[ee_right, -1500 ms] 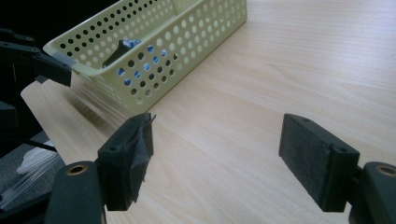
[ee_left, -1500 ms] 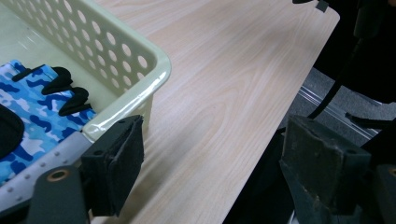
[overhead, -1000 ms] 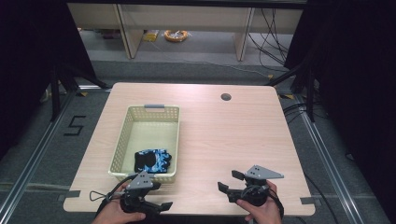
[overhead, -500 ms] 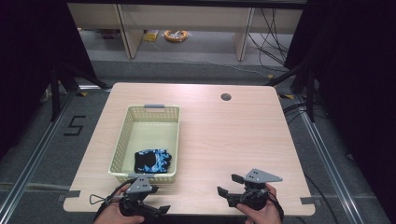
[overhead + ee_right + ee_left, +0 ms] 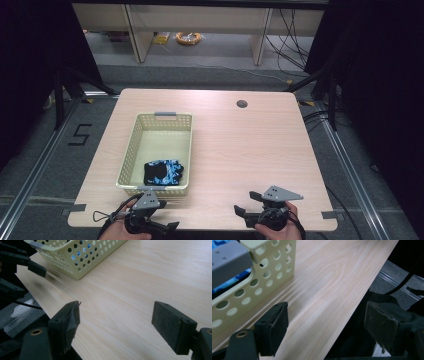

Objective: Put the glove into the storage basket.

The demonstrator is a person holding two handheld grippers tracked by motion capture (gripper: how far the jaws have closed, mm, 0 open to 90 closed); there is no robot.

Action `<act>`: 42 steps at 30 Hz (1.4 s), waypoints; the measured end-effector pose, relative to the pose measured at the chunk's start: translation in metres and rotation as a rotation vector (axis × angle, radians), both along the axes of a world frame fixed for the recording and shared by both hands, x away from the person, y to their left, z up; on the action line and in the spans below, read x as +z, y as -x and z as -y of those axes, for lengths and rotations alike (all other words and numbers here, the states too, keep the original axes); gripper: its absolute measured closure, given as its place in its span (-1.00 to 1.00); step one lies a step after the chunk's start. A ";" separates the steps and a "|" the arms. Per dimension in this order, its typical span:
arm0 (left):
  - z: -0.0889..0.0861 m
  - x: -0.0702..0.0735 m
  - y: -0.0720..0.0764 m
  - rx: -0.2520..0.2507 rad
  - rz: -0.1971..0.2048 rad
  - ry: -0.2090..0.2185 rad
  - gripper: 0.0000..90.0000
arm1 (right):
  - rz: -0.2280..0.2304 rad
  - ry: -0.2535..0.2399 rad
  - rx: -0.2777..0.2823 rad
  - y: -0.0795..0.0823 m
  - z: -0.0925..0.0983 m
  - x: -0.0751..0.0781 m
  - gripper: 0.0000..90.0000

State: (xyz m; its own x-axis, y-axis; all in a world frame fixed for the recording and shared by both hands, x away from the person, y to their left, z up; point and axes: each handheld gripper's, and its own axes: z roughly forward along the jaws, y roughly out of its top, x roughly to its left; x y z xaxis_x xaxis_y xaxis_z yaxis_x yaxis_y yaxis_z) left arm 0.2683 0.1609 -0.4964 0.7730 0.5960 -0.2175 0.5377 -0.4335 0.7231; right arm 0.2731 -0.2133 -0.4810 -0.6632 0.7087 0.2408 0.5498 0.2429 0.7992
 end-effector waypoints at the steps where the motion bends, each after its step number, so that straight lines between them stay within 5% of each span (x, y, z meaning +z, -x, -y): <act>1: -0.001 -0.001 0.000 -0.006 0.004 -0.009 -0.57 | -0.022 0.000 -0.005 0.001 0.000 0.000 -0.48; 9: -0.002 -0.005 0.003 -0.016 0.014 -0.040 -0.57 | -0.039 -0.016 -0.006 0.008 -0.001 -0.004 -0.49; 12: -0.003 -0.006 0.005 -0.034 0.006 -0.051 -0.57 | -0.014 0.008 0.008 0.009 0.000 -0.007 -0.49; 17: -0.002 -0.008 0.008 -0.034 0.017 -0.047 -0.58 | -0.060 0.029 0.010 0.016 -0.002 -0.010 -0.52; 21: -0.003 -0.010 0.010 -0.021 0.019 -0.041 -0.59 | -0.044 0.069 0.026 0.018 -0.001 -0.013 -0.55; 24: -0.005 -0.011 0.011 -0.027 0.018 -0.076 -0.59 | -0.076 0.088 0.007 0.023 -0.003 -0.012 -0.56; 26: -0.006 -0.010 0.011 -0.050 0.034 -0.091 -0.59 | -0.045 0.097 0.035 0.021 -0.002 -0.015 -0.57; 29: -0.003 -0.011 0.013 -0.036 0.011 -0.053 -0.59 | -0.047 0.117 0.030 0.022 -0.003 -0.016 -0.57; 33: -0.005 -0.011 0.011 -0.042 0.028 -0.081 -0.59 | -0.042 0.123 0.021 0.022 -0.004 -0.017 -0.57; 34: -0.005 -0.011 0.011 -0.034 0.021 -0.080 -0.59 | -0.070 0.114 0.019 0.023 -0.005 -0.016 -0.57; 35: -0.006 -0.011 0.010 -0.051 0.034 -0.089 -0.59 | -0.042 0.129 0.035 0.021 -0.004 -0.017 -0.57; 42: -0.002 -0.013 0.013 -0.023 0.008 -0.051 -0.59 | -0.043 0.129 0.042 0.020 -0.005 -0.019 -0.58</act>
State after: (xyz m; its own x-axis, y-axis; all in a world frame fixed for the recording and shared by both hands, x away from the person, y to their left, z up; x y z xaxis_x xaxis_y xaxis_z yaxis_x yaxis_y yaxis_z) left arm 0.2558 0.1631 -0.5094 0.7882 0.5882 -0.1809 0.5214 -0.4822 0.7040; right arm 0.2527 -0.2085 -0.4998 -0.6841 0.7073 0.1779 0.5697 0.3660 0.7359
